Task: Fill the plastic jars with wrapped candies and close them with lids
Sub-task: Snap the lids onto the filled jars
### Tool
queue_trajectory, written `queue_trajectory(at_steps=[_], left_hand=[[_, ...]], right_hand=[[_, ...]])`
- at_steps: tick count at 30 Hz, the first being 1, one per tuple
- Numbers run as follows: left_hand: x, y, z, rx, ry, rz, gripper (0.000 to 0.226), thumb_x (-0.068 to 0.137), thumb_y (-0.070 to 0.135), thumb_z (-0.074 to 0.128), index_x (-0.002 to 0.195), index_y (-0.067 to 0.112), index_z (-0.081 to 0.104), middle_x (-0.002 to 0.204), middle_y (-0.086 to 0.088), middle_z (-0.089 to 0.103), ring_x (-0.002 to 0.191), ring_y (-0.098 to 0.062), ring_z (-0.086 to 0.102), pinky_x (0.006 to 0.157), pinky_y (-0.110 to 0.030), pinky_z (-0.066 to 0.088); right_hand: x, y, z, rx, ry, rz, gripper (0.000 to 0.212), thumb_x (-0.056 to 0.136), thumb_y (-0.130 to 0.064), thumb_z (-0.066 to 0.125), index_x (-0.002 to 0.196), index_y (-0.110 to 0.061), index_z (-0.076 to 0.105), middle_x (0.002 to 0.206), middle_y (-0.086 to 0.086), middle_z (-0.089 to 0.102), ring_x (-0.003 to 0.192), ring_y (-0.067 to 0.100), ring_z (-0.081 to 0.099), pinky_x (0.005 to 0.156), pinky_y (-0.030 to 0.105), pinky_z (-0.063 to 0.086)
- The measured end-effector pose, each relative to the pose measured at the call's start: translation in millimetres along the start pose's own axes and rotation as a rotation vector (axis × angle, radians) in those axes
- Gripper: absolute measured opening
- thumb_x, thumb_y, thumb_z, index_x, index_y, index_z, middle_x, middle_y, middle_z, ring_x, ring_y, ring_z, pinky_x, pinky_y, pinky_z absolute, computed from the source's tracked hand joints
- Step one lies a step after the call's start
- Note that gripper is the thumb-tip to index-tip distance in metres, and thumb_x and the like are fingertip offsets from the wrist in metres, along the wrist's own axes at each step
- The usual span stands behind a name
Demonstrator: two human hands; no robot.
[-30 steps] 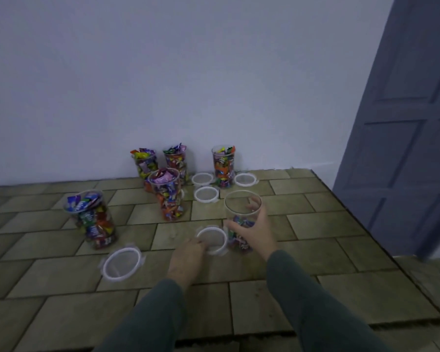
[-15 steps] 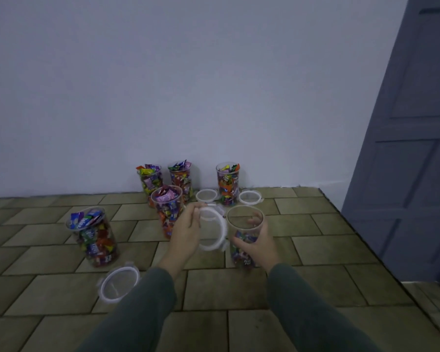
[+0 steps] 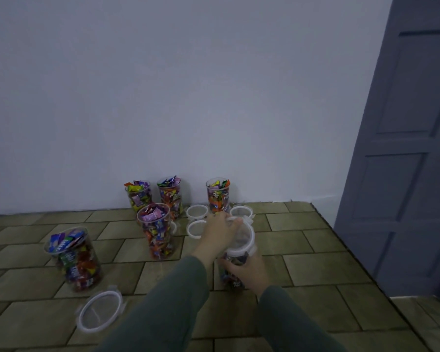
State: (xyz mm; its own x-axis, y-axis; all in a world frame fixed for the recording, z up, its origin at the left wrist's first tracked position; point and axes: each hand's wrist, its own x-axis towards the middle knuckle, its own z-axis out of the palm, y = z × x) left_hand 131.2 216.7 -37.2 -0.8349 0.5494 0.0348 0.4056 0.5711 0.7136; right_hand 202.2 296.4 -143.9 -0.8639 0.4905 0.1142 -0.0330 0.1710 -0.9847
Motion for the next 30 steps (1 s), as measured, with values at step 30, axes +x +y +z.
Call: queue_trajectory(at_steps=[30], left_hand=[[3.6,12.0,10.2,0.769,0.109,0.348,0.032,0.098,0.028,0.039,0.124,0.03,0.057,0.124,0.004,0.05,0.115,-0.023,0.037,0.094,-0.042,0.03]], right_hand=[[-9.6,-13.5,-9.4,-0.031,-0.068,0.066,0.08,0.069,-0.025,0.086,0.13,-0.033,0.035,0.13,-0.007,0.053,0.121,0.013,0.051,0.105,0.039,0.045]])
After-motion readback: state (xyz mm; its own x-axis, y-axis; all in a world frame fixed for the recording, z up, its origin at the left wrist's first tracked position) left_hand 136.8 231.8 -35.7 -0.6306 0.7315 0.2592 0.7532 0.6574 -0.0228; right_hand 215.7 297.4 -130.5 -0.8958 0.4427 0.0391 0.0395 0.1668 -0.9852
